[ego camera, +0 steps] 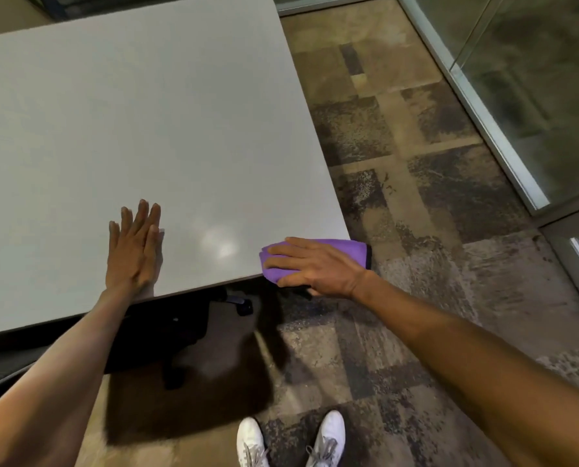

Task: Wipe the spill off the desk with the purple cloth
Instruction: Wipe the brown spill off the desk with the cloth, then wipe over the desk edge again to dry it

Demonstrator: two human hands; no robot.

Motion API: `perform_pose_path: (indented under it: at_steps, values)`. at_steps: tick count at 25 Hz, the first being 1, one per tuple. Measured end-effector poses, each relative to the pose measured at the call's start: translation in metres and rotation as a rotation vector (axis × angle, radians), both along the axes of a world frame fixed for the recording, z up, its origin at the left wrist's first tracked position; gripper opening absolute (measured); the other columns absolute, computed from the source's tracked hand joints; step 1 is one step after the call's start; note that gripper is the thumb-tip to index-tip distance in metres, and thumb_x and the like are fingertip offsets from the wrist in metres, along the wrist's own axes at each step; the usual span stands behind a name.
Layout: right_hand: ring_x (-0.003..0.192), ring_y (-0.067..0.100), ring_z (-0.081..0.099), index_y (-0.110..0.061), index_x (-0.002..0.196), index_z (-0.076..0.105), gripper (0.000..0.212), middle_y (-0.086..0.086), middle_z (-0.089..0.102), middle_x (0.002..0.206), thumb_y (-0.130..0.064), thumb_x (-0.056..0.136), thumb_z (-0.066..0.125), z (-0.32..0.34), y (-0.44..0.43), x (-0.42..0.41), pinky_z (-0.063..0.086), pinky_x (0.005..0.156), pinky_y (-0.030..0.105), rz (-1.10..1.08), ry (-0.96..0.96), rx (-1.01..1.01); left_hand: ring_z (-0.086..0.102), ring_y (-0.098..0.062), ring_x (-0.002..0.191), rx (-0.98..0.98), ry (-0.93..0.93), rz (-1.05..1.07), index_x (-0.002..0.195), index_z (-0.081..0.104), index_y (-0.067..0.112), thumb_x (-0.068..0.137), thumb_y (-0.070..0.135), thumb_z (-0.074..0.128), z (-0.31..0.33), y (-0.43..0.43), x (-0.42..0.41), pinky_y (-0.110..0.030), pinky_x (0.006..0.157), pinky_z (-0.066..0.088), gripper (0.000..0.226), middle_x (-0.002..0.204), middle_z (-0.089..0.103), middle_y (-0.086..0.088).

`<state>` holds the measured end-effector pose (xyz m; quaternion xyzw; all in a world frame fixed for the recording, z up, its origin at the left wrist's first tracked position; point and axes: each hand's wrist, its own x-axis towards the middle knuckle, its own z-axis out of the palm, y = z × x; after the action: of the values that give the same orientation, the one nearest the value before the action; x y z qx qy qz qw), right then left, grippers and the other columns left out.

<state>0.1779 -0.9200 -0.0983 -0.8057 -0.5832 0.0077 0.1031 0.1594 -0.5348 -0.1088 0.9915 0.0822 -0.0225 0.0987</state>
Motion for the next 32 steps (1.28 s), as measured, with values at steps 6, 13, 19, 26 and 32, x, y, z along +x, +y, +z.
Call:
perform_pose_path:
  at_steps: [6,13,19,26,32]
  values:
    - [0.142,0.029,0.043,-0.023,0.115,0.073,0.054,0.009,0.053,0.148,-0.009,0.064,0.084,0.003,-0.099,0.002,0.030,0.121,0.045,-0.185,-0.035,-0.080,-0.002,-0.026,0.160,-0.009,-0.027,-0.028,0.164,0.013,0.027,0.112,0.028,0.015,-0.003,0.004,-0.001,-0.025,0.120,-0.020,0.052,0.172,0.006,0.004]
    - [0.133,0.029,0.054,-0.022,0.107,0.078,0.040,0.006,0.063,0.137,0.001,0.075,0.078,0.002,-0.164,-0.020,0.041,0.111,0.051,-0.868,0.142,0.078,0.013,-0.037,0.156,0.058,-0.063,-0.034,0.161,0.023,0.025,0.111,0.032,0.017,-0.015,0.015,0.009,-0.025,0.122,-0.018,0.050,0.169,0.020,-0.003]
    - [0.069,0.006,0.074,-0.008,0.112,0.076,0.039,-0.001,0.079,0.084,0.010,0.081,0.060,0.039,-0.079,0.017,0.053,0.057,0.014,-1.509,1.207,1.192,0.016,-0.036,0.155,0.027,-0.049,-0.025,0.159,0.025,0.024,0.109,0.039,0.006,-0.014,0.016,0.010,-0.057,0.123,0.015,0.056,0.168,0.023,-0.003]
    - [0.091,0.029,0.071,-0.009,0.123,0.070,0.033,0.015,0.074,0.109,-0.012,0.101,0.045,0.024,-0.031,0.045,0.059,0.085,0.032,-1.678,1.660,1.401,0.016,-0.034,0.156,-0.026,-0.068,-0.027,0.158,0.030,0.024,0.107,0.045,0.002,-0.007,0.009,0.006,-0.057,0.123,0.015,0.062,0.168,0.025,-0.002]
    - [0.100,0.029,0.071,-0.015,0.099,0.076,0.022,0.013,0.072,0.117,-0.020,0.093,0.055,0.017,-0.013,0.071,0.056,0.095,0.039,-1.858,1.473,1.552,0.013,-0.033,0.157,-0.045,-0.035,-0.005,0.159,0.032,0.020,0.107,0.044,0.008,-0.001,0.001,0.007,-0.054,0.126,0.011,0.063,0.169,0.023,-0.003]
